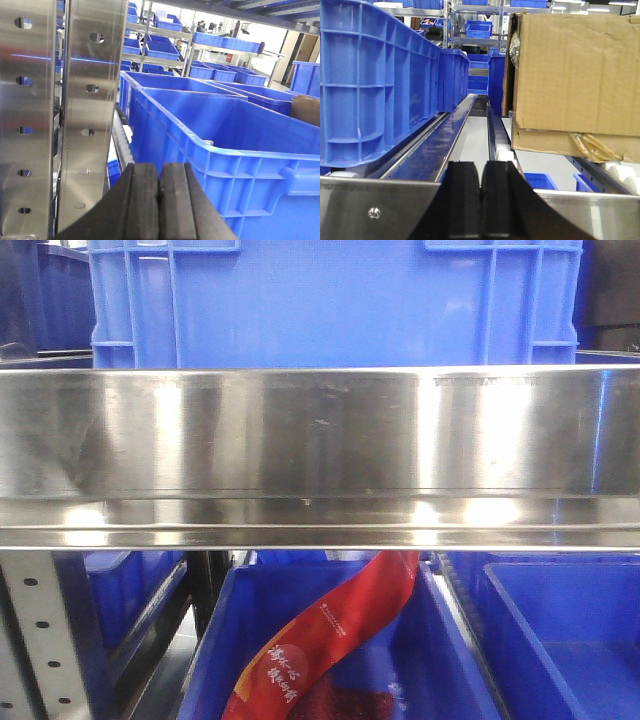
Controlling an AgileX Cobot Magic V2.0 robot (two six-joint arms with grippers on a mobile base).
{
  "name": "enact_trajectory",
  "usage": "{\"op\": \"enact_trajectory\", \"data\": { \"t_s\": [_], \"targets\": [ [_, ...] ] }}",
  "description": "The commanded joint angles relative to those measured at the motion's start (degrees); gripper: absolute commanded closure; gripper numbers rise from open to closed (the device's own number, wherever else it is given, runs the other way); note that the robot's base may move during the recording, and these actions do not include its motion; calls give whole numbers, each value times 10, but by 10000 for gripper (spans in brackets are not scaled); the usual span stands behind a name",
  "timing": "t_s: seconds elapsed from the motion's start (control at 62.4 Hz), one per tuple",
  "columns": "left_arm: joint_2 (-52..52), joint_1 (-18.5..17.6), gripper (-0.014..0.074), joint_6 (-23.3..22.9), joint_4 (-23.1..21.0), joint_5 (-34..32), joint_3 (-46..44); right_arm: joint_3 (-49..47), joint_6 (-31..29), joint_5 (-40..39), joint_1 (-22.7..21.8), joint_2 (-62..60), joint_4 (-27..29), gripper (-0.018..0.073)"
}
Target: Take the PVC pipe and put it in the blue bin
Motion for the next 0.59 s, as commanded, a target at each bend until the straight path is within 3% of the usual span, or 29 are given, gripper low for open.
{"op": "enact_trajectory", "data": {
  "t_s": [0.0,0.401,0.577],
  "targets": [
    [-4,1,707,-4,2,-11,0,1,-5,-7,-4,-2,-2,728],
    [-4,1,707,-4,2,-11,7,1,-5,-7,-4,-2,-2,728],
    [-32,5,707,-4,12,-17,52,1,-5,-7,-4,-2,-2,728]
  ]
}}
